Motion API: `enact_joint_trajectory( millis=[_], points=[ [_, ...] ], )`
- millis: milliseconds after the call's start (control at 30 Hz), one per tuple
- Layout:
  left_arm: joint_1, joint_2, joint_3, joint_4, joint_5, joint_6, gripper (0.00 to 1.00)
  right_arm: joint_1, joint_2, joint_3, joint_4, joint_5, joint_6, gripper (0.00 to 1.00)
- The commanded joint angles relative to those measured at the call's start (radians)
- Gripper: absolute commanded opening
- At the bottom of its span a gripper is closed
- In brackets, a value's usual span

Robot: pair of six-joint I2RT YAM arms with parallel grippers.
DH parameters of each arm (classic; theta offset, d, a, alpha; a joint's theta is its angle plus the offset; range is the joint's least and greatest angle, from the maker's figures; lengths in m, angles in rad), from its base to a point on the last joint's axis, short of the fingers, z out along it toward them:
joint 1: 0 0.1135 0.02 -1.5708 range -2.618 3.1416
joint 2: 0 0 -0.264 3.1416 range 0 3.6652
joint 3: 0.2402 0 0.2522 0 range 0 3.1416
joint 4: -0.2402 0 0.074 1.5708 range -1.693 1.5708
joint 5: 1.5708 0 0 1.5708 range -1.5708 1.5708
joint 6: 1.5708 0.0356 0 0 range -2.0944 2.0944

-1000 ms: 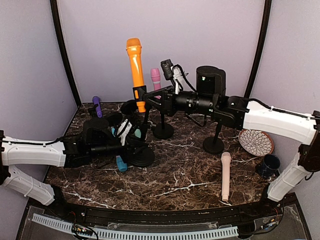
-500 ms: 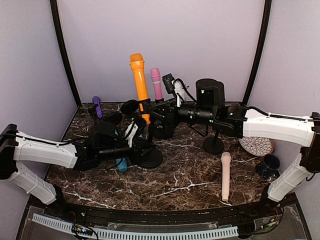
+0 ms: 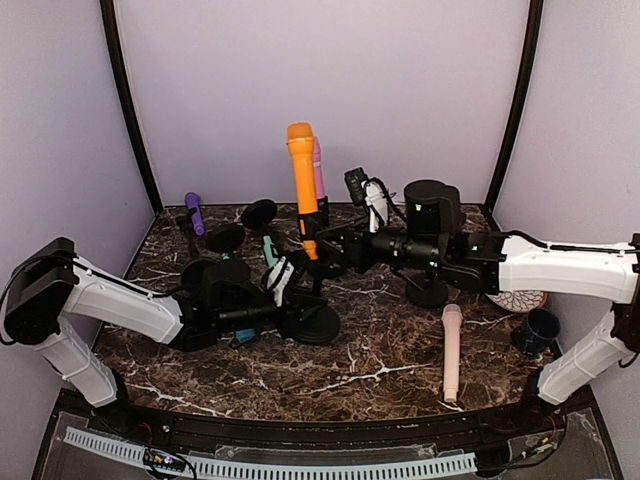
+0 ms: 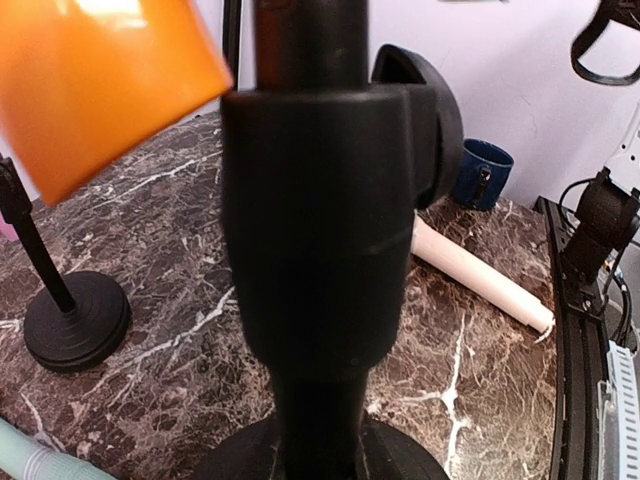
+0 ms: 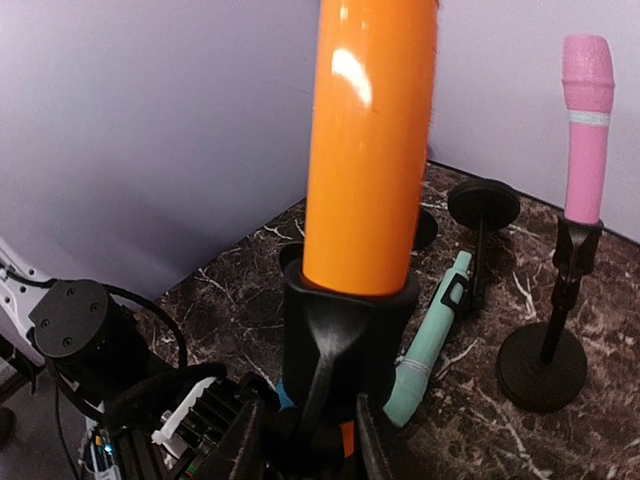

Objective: Remove the microphone from the stand
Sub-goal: Adjust the microphone stand with the microphone, then place the microphone stand with the microphone at the center of the board.

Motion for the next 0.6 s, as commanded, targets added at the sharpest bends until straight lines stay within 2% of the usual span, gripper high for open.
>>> enact_joint_trajectory(
  millis=[0,100,267,400,567],
  points=[
    [0.02,-0.046,0.065,0.267,-0.055,-0.032,0.0,-0.004,-0.05,0.008,-0.031,0.048,0.042,0.47],
    [0.019,-0.052,0.046,0.243,-0.031,-0.027,0.0,-0.032,-0.07,0.069,-0.096,0.047,0.039,0.65],
    [0.003,-0.076,-0.003,0.175,0.004,-0.002,0.0,-0.113,-0.061,0.181,-0.145,-0.108,0.022,0.88],
    [-0.014,-0.102,-0.036,0.135,0.022,0.007,0.0,-0.165,-0.036,0.282,-0.159,-0.212,0.016,0.98],
    [-0.038,-0.123,-0.053,0.097,0.052,0.018,0.0,-0.239,0.062,0.389,-0.204,-0.392,0.045,0.99]
  ],
)
